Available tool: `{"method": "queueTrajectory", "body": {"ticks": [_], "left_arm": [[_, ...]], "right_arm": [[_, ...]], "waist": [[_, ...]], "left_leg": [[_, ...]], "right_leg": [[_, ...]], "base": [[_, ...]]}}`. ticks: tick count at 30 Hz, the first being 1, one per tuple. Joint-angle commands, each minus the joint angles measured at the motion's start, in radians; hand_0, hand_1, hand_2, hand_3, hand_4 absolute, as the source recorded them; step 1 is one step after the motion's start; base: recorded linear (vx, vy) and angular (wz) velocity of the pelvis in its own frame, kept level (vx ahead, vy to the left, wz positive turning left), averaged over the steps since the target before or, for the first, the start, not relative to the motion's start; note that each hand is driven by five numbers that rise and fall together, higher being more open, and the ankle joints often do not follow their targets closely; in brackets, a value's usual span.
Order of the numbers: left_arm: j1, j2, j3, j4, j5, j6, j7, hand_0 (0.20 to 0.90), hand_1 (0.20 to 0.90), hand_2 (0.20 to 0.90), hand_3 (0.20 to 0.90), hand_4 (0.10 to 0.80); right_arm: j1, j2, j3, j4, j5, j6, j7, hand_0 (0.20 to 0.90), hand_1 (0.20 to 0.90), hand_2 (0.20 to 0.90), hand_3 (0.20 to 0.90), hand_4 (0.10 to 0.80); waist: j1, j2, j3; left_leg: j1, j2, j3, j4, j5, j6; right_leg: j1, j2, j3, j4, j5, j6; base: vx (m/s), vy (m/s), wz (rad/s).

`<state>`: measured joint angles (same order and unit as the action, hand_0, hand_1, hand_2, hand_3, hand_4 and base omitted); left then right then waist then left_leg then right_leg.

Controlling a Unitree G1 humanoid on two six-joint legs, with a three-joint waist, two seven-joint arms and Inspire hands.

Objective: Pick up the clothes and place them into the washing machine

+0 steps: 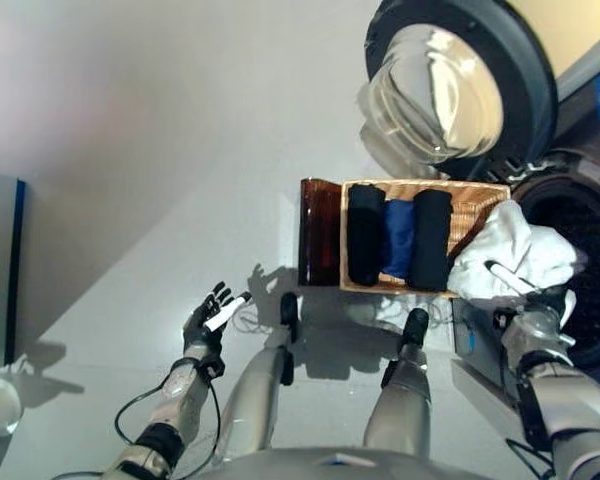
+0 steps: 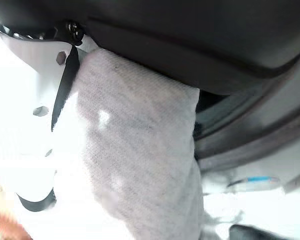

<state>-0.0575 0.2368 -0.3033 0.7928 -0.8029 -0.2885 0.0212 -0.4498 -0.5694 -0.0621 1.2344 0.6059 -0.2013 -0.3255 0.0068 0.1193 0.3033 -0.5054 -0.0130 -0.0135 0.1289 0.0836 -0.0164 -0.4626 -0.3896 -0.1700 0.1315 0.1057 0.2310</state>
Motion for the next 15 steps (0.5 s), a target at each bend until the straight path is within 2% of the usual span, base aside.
{"method": "queueTrajectory", "body": {"ticks": [1, 2, 3, 4, 5, 9, 10, 12, 15], "left_arm": [[0.041, 0.014, 0.077, -0.021, -0.034, -0.04, -0.002, 0.9, 0.9, 0.9, 0.9, 0.8], [0.041, 0.0, 0.079, -0.014, -0.04, -0.037, -0.006, 0.9, 0.9, 0.9, 0.9, 0.8], [0.041, 0.001, 0.078, -0.013, -0.04, -0.037, -0.006, 0.9, 0.9, 0.9, 0.9, 0.8], [0.038, -0.012, 0.07, -0.001, -0.048, -0.031, -0.011, 0.9, 0.9, 0.9, 0.9, 0.8], [0.033, -0.018, 0.064, 0.003, -0.057, -0.028, -0.014, 0.9, 0.9, 0.9, 0.9, 0.8], [0.02, -0.029, 0.035, -0.002, -0.075, -0.02, -0.022, 0.9, 0.9, 0.9, 0.9, 0.8], [0.022, -0.037, 0.018, -0.009, -0.085, -0.016, -0.027, 0.9, 0.9, 0.9, 0.9, 0.8], [0.023, -0.044, 0.009, -0.011, -0.092, -0.013, -0.025, 0.9, 0.9, 0.9, 0.9, 0.8], [0.021, -0.047, 0.012, -0.01, -0.1, -0.014, -0.023, 0.9, 0.9, 0.9, 0.9, 0.8]], "right_arm": [[0.026, -0.043, -0.061, -0.089, 0.099, -0.134, -0.016, 0.2, 0.2, 0.2, 0.2, 0.3], [0.045, 0.006, -0.118, -0.146, 0.222, -0.185, 0.018, 0.2, 0.2, 0.2, 0.2, 0.3], [0.047, 0.007, -0.119, -0.146, 0.224, -0.186, 0.02, 0.2, 0.2, 0.2, 0.2, 0.3], [0.035, 0.058, -0.169, -0.17, 0.398, -0.232, 0.069, 0.2, 0.2, 0.2, 0.2, 0.3], [0.024, 0.079, -0.182, -0.172, 0.472, -0.244, 0.1, 0.2, 0.2, 0.2, 0.2, 0.3], [-0.023, 0.121, -0.189, -0.188, 0.626, -0.266, 0.164, 0.2, 0.2, 0.2, 0.2, 0.3], [-0.059, 0.155, -0.209, -0.204, 0.744, -0.287, 0.205, 0.2, 0.2, 0.2, 0.2, 0.3], [-0.08, 0.194, -0.219, -0.227, 0.831, -0.306, 0.244, 0.2, 0.2, 0.2, 0.2, 0.3], [-0.09, 0.217, -0.215, -0.233, 0.877, -0.321, 0.272, 0.2, 0.2, 0.2, 0.2, 0.3]], "waist": [[-0.007, -0.013, -0.003], [-0.018, -0.011, -0.005], [-0.016, -0.012, -0.006], [-0.022, -0.005, -0.008], [-0.022, -0.004, -0.008], [-0.021, 0.004, -0.01], [-0.018, 0.012, -0.008], [-0.014, 0.02, -0.006], [-0.011, 0.023, -0.003]], "left_leg": [[0.035, 0.064, -0.013, 0.003, -0.034, -0.105], [0.043, 0.065, -0.008, 0.005, -0.04, -0.102], [0.044, 0.066, -0.007, 0.005, -0.04, -0.102], [0.042, 0.065, -0.006, 0.009, -0.047, -0.1], [0.039, 0.064, -0.004, 0.013, -0.049, -0.1], [0.032, 0.062, 0.001, 0.015, -0.051, -0.1], [0.03, 0.058, 0.002, 0.016, -0.052, -0.1], [0.03, 0.054, 0.004, 0.014, -0.052, -0.1], [0.027, 0.05, 0.006, 0.019, -0.056, -0.1]], "right_leg": [[0.01, -0.006, 0.046, 0.016, 0.036, -0.03], [0.005, -0.002, 0.057, 0.023, 0.031, -0.032], [0.004, -0.002, 0.058, 0.024, 0.03, -0.032], [-0.002, -0.002, 0.064, 0.027, 0.024, -0.033], [-0.007, -0.001, 0.067, 0.029, 0.021, -0.033], [-0.017, -0.003, 0.074, 0.03, 0.021, -0.034], [-0.019, -0.004, 0.075, 0.03, 0.022, -0.034], [-0.019, -0.007, 0.075, 0.027, 0.023, -0.032], [-0.024, -0.011, 0.077, 0.034, 0.023, -0.032]], "base": [[0.037, 0.009, -0.18], [0.022, 0.003, -0.22], [0.035, -0.003, -0.26], [0.009, -0.012, -0.19], [0.003, -0.014, -0.12], [-0.003, -0.002, -0.01], [0.006, 0.009, -0.07], [0.009, 0.022, -0.13], [-0.007, 0.009, -0.03]]}}
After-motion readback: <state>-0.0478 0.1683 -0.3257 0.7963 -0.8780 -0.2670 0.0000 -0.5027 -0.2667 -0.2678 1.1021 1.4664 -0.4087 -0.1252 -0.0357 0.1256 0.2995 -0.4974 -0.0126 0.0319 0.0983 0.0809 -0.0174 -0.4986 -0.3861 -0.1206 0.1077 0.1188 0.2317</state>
